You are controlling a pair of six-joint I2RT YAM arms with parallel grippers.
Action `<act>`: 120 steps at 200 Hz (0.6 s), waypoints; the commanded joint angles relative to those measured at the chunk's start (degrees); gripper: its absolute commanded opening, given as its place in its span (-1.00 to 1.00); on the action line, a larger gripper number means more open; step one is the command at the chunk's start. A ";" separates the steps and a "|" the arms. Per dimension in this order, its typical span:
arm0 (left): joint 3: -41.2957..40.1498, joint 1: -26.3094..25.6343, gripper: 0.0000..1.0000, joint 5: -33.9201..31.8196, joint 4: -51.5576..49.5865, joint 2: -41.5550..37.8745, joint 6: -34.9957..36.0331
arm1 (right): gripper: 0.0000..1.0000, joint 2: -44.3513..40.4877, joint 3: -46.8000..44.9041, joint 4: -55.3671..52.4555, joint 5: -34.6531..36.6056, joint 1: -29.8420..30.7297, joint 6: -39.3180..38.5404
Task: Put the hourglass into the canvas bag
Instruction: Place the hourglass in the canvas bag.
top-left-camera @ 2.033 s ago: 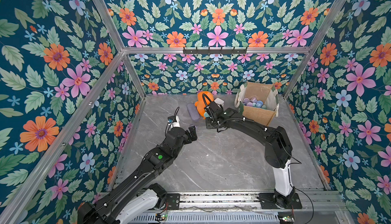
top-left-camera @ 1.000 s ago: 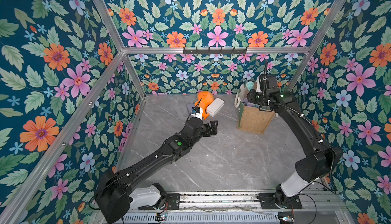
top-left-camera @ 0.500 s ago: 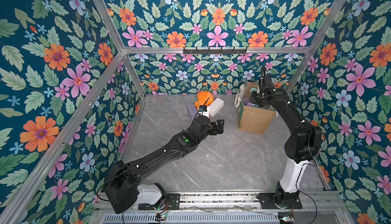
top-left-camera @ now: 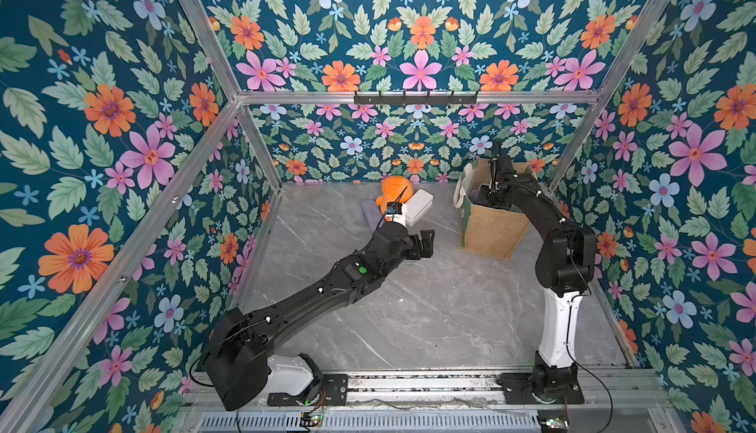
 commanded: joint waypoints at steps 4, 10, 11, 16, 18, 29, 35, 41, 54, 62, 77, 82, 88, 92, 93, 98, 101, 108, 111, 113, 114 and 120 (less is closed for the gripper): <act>-0.03 0.02 1.00 -1.33 0.67 -0.79 0.64 | -0.37 0.27 -0.75 -0.67 1.01 0.09 -0.50; -0.14 0.04 1.00 -1.44 0.59 -0.86 0.64 | -0.31 0.05 -1.06 -0.42 1.06 0.09 -0.51; -0.13 0.04 1.00 -1.45 0.58 -0.90 0.64 | -0.30 -0.02 -1.14 -0.38 1.06 0.09 -0.51; -0.14 0.03 1.00 -1.55 0.49 -1.01 0.64 | -0.26 -0.34 -1.43 -0.14 1.02 0.09 -0.45; -0.13 0.04 1.00 -1.55 0.44 -1.07 0.69 | -0.25 -0.41 -1.54 -0.07 1.05 0.07 -0.48; -0.26 -0.01 1.00 -1.81 0.17 -1.38 0.68 | -0.19 -1.16 -1.93 0.26 0.91 0.01 -0.38; -0.21 0.04 1.00 -2.04 0.07 -1.54 0.62 | -0.14 -1.48 -1.95 0.18 0.80 0.07 -0.43; -0.30 0.03 1.00 -2.20 -0.05 -1.72 0.64 | -0.09 -2.00 -1.92 0.06 0.80 0.06 -0.30; -0.46 0.03 1.00 -2.51 -0.09 -2.24 0.60 | 0.04 -3.33 -2.01 -0.02 0.75 0.09 -0.17; -0.70 0.03 1.00 -2.81 -0.13 -2.58 0.78 | 0.12 -4.38 -2.01 -0.07 0.38 0.04 -0.08; -1.13 0.00 1.00 -3.60 -0.61 -3.43 0.78 | 0.21 -6.62 -2.08 -0.34 -0.18 0.04 0.08; -1.33 0.08 0.99 -3.81 -0.70 -3.80 0.74 | 0.23 -7.46 -2.18 -0.35 -0.48 0.03 0.20; -1.61 0.04 1.00 -4.19 -0.82 -4.30 0.82 | 0.26 -8.48 -2.35 -0.37 -0.82 0.06 0.40; -1.74 0.04 1.00 -4.43 -0.96 -4.60 0.82 | 0.28 -9.11 -2.43 -0.35 -1.12 0.09 0.57; -1.76 0.04 1.00 -4.48 -1.03 -4.66 0.86 | 0.28 -9.34 -2.39 -0.35 -1.22 0.09 0.60; -1.86 0.04 1.00 -4.86 -1.29 -5.06 0.97 | 0.30 -10.35 -2.52 -0.35 -1.61 0.15 0.70; -1.92 0.02 1.00 -5.07 -1.40 -5.28 0.99 | 0.31 -10.94 -2.60 -0.35 -1.84 0.18 0.83; -2.03 0.04 1.00 -5.64 -1.85 -5.86 1.23 | 0.33 -12.28 -2.75 -0.35 -2.25 0.46 0.88; -2.12 0.04 1.00 -5.93 -2.03 -6.08 1.25 | 0.34 -12.85 -2.78 -0.35 -2.30 0.52 0.93; -2.14 0.04 0.99 -6.11 -2.12 -6.29 1.32 | 0.35 -13.21 -2.80 -0.39 -2.30 0.69 0.97; -2.14 0.04 0.99 -6.20 -2.18 -6.38 1.33 | 0.35 -13.37 -2.80 -0.41 -2.25 0.74 0.97; -2.27 0.03 1.00 -6.75 -2.60 -6.92 1.43 | 0.38 -14.54 -2.84 -0.60 -2.19 1.09 0.98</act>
